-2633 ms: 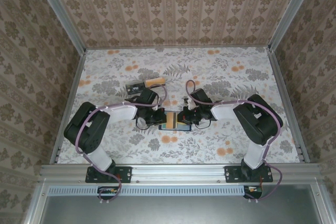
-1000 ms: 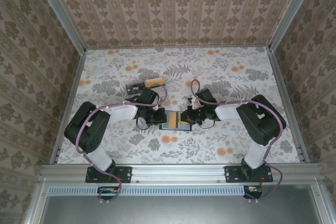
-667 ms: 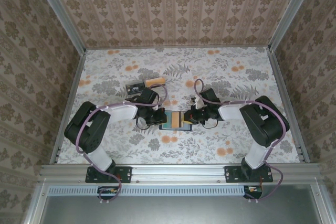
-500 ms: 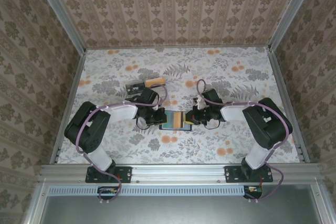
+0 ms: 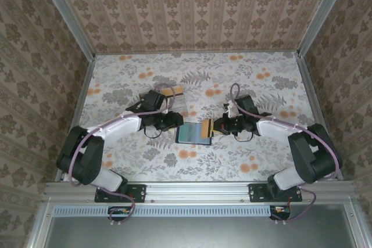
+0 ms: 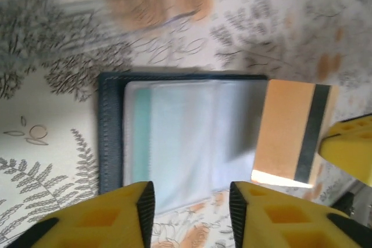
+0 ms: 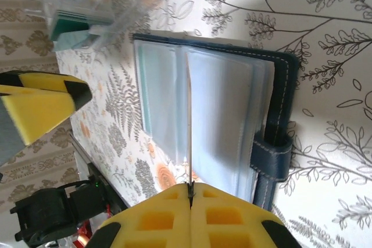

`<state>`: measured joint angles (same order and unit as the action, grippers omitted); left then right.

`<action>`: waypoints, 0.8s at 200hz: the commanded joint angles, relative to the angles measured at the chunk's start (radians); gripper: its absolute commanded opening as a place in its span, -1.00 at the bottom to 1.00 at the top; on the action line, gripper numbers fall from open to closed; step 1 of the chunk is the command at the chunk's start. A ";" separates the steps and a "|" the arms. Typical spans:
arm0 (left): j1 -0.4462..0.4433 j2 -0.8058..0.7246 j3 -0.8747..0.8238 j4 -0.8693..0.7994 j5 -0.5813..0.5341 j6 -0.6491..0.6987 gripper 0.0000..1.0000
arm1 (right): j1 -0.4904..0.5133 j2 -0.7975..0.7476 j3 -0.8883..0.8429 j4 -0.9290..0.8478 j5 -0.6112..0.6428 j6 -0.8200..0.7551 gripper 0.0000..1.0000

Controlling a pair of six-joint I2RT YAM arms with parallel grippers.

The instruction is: Take the credit cards out of the card holder

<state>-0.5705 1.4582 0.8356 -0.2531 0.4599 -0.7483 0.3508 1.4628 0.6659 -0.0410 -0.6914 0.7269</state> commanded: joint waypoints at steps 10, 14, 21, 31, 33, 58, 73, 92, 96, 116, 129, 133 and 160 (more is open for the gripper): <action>0.030 -0.113 0.039 0.079 0.065 -0.074 0.03 | -0.012 -0.115 0.056 -0.090 0.004 -0.028 -1.00; 0.034 -0.124 0.036 0.093 0.070 -0.084 0.06 | -0.013 -0.124 0.065 -0.093 0.002 -0.027 -1.00; 0.039 -0.146 0.031 0.123 0.083 -0.106 0.18 | -0.013 -0.138 0.081 -0.092 -0.006 -0.024 -1.00; 0.042 -0.166 0.021 0.179 0.109 -0.140 0.20 | -0.013 -0.157 0.102 -0.082 -0.017 -0.020 -1.00; 0.042 -0.169 0.018 0.189 0.117 -0.148 0.20 | -0.013 -0.160 0.106 -0.078 -0.020 -0.018 -1.00; 0.044 -0.180 0.001 0.318 0.176 -0.231 0.14 | -0.014 -0.185 0.141 0.009 -0.074 0.029 -1.00; 0.043 -0.178 -0.016 0.390 0.217 -0.282 0.06 | -0.014 -0.187 0.147 0.092 -0.120 0.075 -1.00; 0.041 -0.176 -0.036 0.470 0.239 -0.329 -0.03 | -0.013 -0.183 0.144 0.176 -0.153 0.124 -1.00; 0.040 -0.175 -0.039 0.482 0.245 -0.335 -0.03 | -0.013 -0.183 0.143 0.188 -0.156 0.132 -1.00; 0.033 -0.161 -0.032 0.497 0.269 -0.343 -0.06 | -0.014 -0.181 0.133 0.243 -0.175 0.163 -1.00; 0.025 -0.149 -0.032 0.516 0.282 -0.352 -0.08 | -0.013 -0.179 0.124 0.278 -0.191 0.181 -1.00; 0.022 -0.145 -0.033 0.520 0.286 -0.354 -0.09 | -0.012 -0.180 0.122 0.285 -0.195 0.184 -1.00; 0.009 -0.123 -0.036 0.569 0.304 -0.376 -0.19 | -0.013 -0.181 0.111 0.288 -0.197 0.183 -1.00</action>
<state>-0.5488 1.3155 0.8108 0.2287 0.7128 -1.0851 0.3424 1.2930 0.7902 0.1844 -0.8467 0.8780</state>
